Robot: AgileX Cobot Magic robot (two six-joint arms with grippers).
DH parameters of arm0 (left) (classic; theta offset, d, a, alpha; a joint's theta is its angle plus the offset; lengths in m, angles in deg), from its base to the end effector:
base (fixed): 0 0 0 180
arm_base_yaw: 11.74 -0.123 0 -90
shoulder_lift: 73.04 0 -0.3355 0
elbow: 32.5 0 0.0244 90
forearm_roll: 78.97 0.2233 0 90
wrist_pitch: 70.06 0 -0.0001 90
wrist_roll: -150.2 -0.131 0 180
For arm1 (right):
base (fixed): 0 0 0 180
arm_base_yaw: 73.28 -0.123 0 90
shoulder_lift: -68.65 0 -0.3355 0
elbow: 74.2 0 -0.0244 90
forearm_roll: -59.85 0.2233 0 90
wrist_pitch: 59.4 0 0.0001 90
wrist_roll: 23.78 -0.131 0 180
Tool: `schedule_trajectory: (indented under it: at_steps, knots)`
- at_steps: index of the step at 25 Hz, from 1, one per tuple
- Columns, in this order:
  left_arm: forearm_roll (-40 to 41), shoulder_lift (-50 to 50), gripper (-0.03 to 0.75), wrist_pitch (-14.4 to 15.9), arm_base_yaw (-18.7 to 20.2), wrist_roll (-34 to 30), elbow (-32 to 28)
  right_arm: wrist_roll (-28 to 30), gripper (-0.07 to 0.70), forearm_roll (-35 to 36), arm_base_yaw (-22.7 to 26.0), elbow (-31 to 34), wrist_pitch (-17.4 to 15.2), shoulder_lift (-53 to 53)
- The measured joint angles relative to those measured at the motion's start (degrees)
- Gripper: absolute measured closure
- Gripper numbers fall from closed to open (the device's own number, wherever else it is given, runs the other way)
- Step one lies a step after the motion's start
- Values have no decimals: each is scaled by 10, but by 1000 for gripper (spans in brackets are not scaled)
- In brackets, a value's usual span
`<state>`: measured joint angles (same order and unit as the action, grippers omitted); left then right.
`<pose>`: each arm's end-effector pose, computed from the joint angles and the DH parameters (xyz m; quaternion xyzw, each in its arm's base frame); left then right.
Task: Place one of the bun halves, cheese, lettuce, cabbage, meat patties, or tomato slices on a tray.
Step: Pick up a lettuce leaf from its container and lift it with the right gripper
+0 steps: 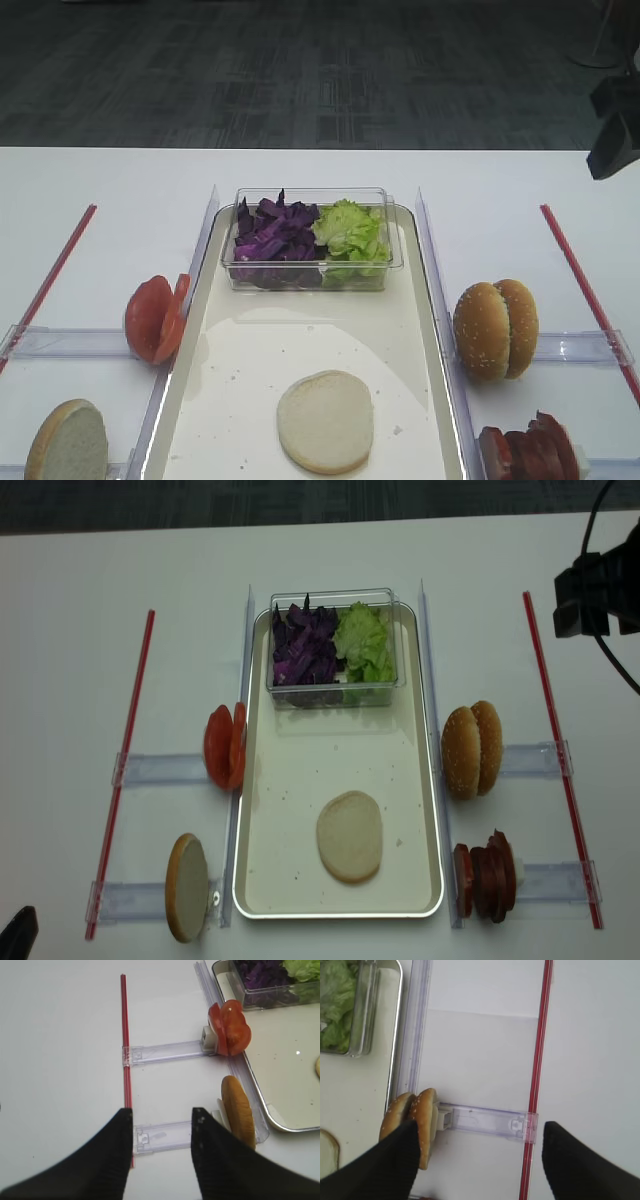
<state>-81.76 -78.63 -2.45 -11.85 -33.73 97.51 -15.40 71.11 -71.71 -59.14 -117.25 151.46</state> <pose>-0.0540 -0.0060 0.2304 0.0319 0.8788 -0.0074 0.4761 0.2371 0.0152 0.3321 -0.0243 0.9732 0.0737 0.2165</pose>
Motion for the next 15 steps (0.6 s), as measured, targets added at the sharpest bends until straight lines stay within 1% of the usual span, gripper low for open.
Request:
schedule_trajectory:
  at_steps: [2,3,4,6,8,10,11,15]
  knots:
    - [0,0,444,0,0,0,0,0,94,-4,0,-34,-3,38]
    - [0,0,444,0,0,0,0,0,94,-4,0,-34,-3,38]
    - [0,0,444,0,0,0,0,0,94,-5,0,-60,-6,67]
    - [0,0,444,0,0,0,0,0,94,-5,0,-82,-9,92]
    - [0,0,444,0,0,0,0,0,94,-6,0,-134,-20,144]
    - [0,0,444,0,0,0,0,0,94,-6,0,-159,-25,170]
    - [0,0,444,0,0,0,0,0,94,-6,0,-159,-25,170]
    - [0,0,444,0,0,0,0,0,94,-7,0,-211,-36,223]
